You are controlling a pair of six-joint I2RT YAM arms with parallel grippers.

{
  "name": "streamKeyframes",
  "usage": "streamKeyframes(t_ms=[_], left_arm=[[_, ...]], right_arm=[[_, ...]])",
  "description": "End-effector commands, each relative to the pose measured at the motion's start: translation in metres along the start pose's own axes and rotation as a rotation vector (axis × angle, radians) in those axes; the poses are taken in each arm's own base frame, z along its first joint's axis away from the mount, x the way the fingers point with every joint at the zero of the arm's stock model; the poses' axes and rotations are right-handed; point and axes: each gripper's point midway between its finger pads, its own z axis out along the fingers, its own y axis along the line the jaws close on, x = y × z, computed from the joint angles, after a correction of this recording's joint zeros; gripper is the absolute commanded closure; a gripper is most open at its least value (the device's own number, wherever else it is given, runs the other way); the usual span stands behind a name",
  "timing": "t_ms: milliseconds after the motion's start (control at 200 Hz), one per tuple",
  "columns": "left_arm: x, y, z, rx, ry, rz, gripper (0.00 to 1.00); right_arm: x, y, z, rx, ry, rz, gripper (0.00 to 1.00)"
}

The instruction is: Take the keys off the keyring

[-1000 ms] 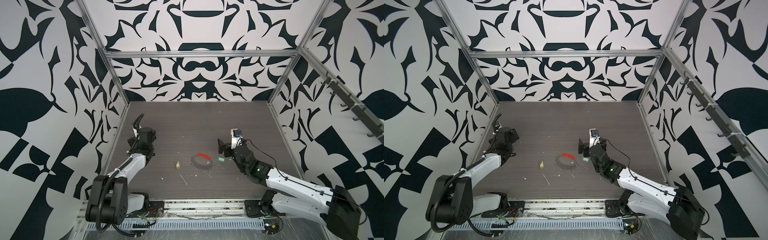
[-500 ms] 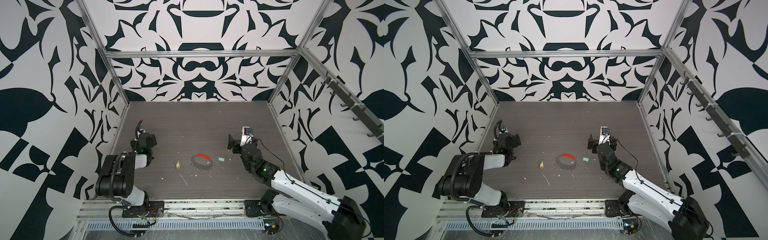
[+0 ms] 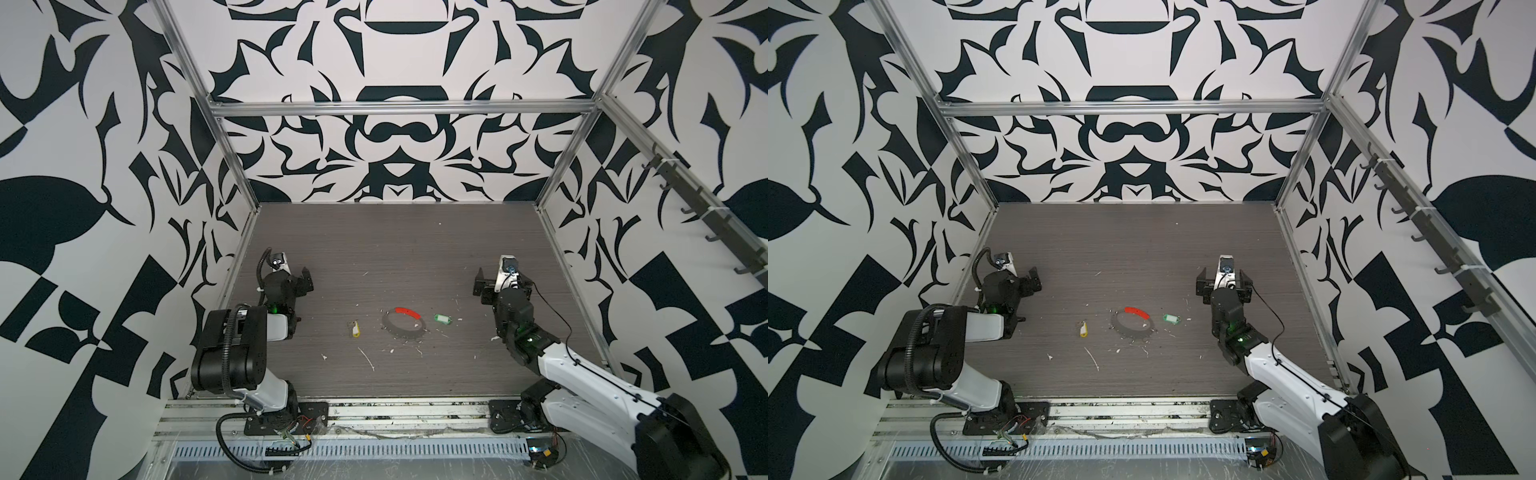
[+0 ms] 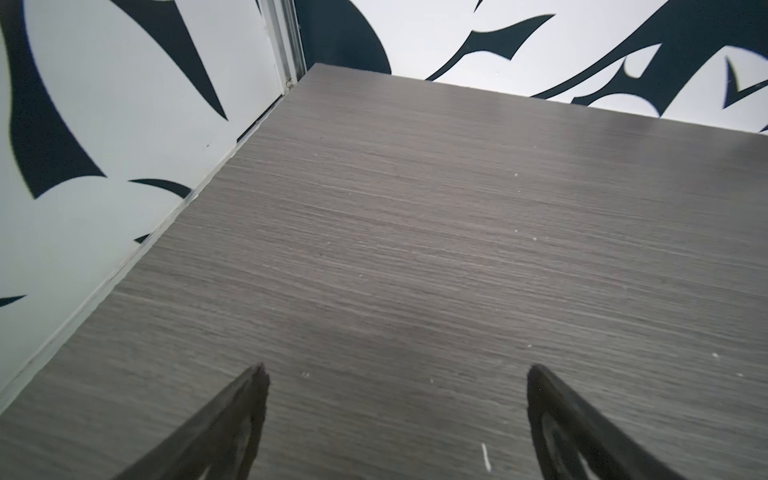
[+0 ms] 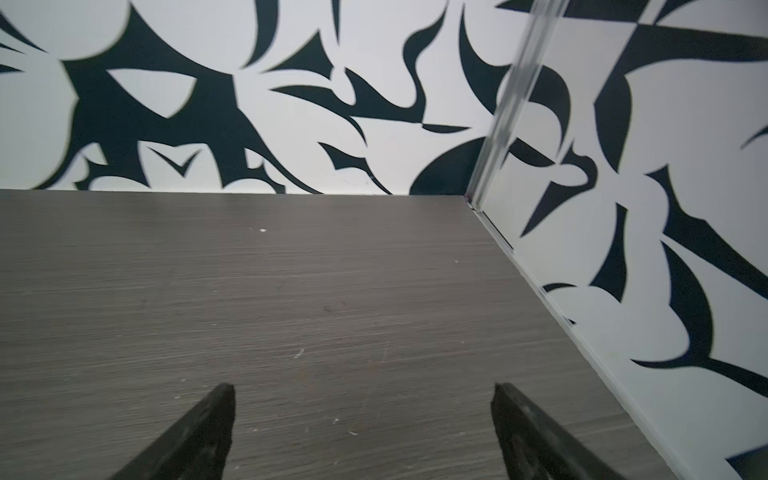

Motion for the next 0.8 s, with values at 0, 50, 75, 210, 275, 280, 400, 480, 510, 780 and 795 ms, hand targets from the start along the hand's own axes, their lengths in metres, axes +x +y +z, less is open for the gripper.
streamKeyframes(t_ms=[0, 50, 75, 210, 275, 280, 400, 480, 510, 780, 795], left_arm=[[-0.008, -0.002, -0.002, 0.016, -0.044, -0.008, 0.01], [-0.01, -0.002, -0.002, 0.015, -0.056, -0.006, 0.01], [-0.009, -0.002, -0.002, 0.014, -0.051, -0.006, 0.01], [-0.008, -0.002, -0.001, 0.015, -0.046, -0.005, 0.01], [-0.008, -0.002, -0.001, 0.015, -0.047, -0.005, 0.01], [-0.008, -0.002, -0.001, 0.015, -0.047, -0.005, 0.01], [-0.008, -0.002, -0.001, 0.014, -0.047, -0.006, 0.01], [-0.008, -0.002, -0.001, 0.015, -0.047, -0.006, 0.01], [-0.008, -0.002, -0.001, 0.015, -0.047, -0.006, 0.01], [-0.008, -0.002, -0.001, 0.016, -0.042, -0.004, 0.01], [-0.007, -0.002, 0.0, 0.016, -0.04, -0.004, 0.01]], right_arm=[[0.001, -0.013, 0.012, -0.013, -0.049, 0.038, 0.01], [0.005, -0.015, 0.016, -0.026, -0.053, 0.022, 0.01], [0.007, -0.016, 0.019, -0.025, -0.047, 0.009, 0.01], [0.028, -0.026, 0.039, 0.018, 0.019, -0.023, 0.01], [0.037, -0.024, 0.048, 0.005, 0.045, -0.044, 0.01], [0.038, -0.024, 0.049, 0.004, 0.046, -0.047, 0.01], [0.049, -0.015, 0.062, -0.031, 0.047, -0.088, 0.01], [0.063, -0.012, 0.072, -0.053, 0.075, -0.088, 0.01], [0.067, -0.011, 0.074, -0.057, 0.077, -0.092, 0.01], [0.078, -0.018, 0.089, -0.062, 0.159, -0.044, 0.01], [0.077, -0.018, 0.089, -0.062, 0.157, -0.044, 0.01]])
